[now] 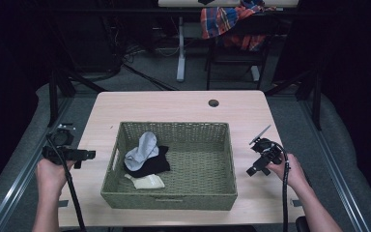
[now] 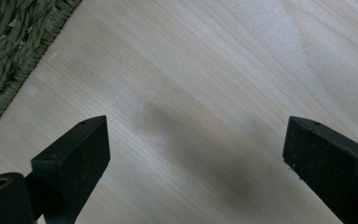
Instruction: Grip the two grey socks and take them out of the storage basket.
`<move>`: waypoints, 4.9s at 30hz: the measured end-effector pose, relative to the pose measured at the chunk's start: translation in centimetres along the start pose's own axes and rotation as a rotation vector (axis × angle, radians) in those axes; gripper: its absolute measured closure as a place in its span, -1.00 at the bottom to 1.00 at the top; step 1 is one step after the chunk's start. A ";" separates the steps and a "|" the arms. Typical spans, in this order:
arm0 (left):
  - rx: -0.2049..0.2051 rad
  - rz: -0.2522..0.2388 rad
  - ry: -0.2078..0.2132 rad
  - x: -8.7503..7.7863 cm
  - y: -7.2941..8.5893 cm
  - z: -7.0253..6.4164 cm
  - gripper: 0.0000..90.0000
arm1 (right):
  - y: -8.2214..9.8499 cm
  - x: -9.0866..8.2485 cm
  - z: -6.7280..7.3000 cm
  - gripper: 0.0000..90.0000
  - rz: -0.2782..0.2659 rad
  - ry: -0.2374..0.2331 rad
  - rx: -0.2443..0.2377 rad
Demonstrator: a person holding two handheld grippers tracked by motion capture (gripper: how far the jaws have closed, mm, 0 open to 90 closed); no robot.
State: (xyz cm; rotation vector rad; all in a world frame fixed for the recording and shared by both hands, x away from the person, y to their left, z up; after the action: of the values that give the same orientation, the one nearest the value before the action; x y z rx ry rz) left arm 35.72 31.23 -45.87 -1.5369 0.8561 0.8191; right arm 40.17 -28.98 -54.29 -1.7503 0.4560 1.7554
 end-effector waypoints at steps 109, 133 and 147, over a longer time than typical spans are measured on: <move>0.474 0.105 0.195 1.4 -4.7 -14.4 0.90 | -0.1 0.6 0.3 -0.83 -0.011 0.000 0.027; 0.478 0.023 0.175 -1.6 -5.2 -13.7 0.90 | -0.1 0.5 0.1 -0.83 0.018 0.001 0.003; 0.447 -0.021 0.138 -3.2 -5.5 -12.0 0.90 | -0.1 0.6 0.2 -0.83 -0.001 -0.004 0.023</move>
State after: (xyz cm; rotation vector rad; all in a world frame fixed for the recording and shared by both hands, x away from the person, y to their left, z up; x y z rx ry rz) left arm 39.46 20.09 -39.01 -1.2112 1.0423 0.4675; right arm 40.11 -28.70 -54.88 -1.7311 0.4717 1.7462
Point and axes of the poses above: each handheld gripper's, and its own axes: x roughly forward along the jaws, y roughly out of its underside, z roughly to its left, the point moved 1 cm from there along x, roughly forward along the jaws, and after that the axes turned 12 degrees about -x, right-handed, at the moved point
